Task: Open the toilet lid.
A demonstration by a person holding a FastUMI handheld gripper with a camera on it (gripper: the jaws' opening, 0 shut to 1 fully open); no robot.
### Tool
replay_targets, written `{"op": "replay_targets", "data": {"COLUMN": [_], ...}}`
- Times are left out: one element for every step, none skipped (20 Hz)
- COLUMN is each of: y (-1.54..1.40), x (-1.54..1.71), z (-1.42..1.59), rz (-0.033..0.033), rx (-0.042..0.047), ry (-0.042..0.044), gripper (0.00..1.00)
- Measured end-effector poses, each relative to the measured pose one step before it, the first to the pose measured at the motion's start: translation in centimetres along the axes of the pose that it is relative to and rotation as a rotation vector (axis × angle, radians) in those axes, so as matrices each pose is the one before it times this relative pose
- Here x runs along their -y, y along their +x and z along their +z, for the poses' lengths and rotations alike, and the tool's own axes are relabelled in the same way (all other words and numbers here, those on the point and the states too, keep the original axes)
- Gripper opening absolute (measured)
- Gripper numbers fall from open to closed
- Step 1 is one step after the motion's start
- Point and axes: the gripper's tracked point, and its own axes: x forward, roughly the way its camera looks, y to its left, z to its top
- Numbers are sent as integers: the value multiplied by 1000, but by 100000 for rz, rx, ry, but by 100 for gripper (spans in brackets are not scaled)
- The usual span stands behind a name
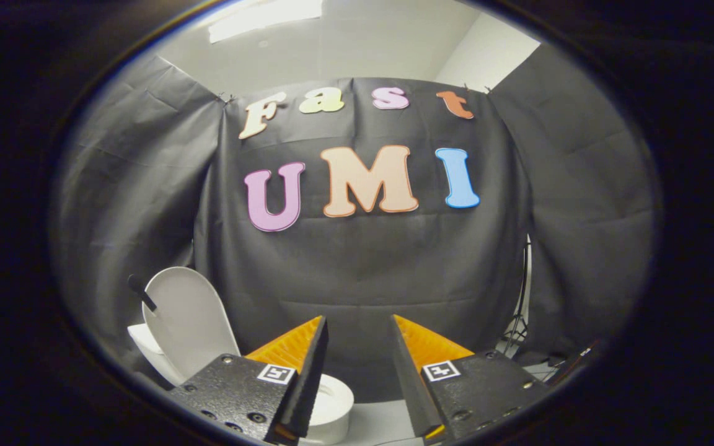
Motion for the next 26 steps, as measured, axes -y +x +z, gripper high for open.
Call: {"op": "replay_targets", "data": {"y": [208, 247, 241, -101, 41, 229, 11, -152, -197, -184, -200, -315, -112, -276, -309, -207, -295, -423, -310, -292, -355, -306, -356, -170, -204, -41], "x": [484, 194, 421, 593, 211, 447, 770, 540, 310, 215, 164, 274, 45, -658, -920, -674, 348, 802, 824, 455, 403, 609, 673, 321, 349, 556], "z": [-201, -727, -642, -409, 55, -359, -879, -947, -750, -530, -476, -315, -636, -497, -179, 24, 160, 180, -252, -199, -221, -82, 3, -218, -135, -218], "rz": [779, 580, 265, 1688, 2322, 1159, -451, -746, -360, 36, -211, -18, 1660, 5666, 7588, 5799, 1276, -1607, -1733, -936, -1553, -2069, -1090, -71, 161, 272], "rx": [-332, -1434, -893, 1049, 3056, 601, -1029, -1938, -980, -513, -497, -536, -1144, -1751, -498, 869, 1402, 1057, 467, -240, 314, 806, 260, 337, -9, -222], "ry": [112, 65, -451, -1094, -696, 650, 669, 321, -89, -614, -1082, -1132, -1102, -303, 671, 578, -131, -515, 648, 1403, 746, 173, -148, 35, -228, -507], "gripper": [61, 61, 61, 61, 61, 61, 61, 61, 61, 61, 61, 61, 61, 61, 61, 61, 61, 62, 63, 65, 66, 67, 69, 70, 70, 70]}}
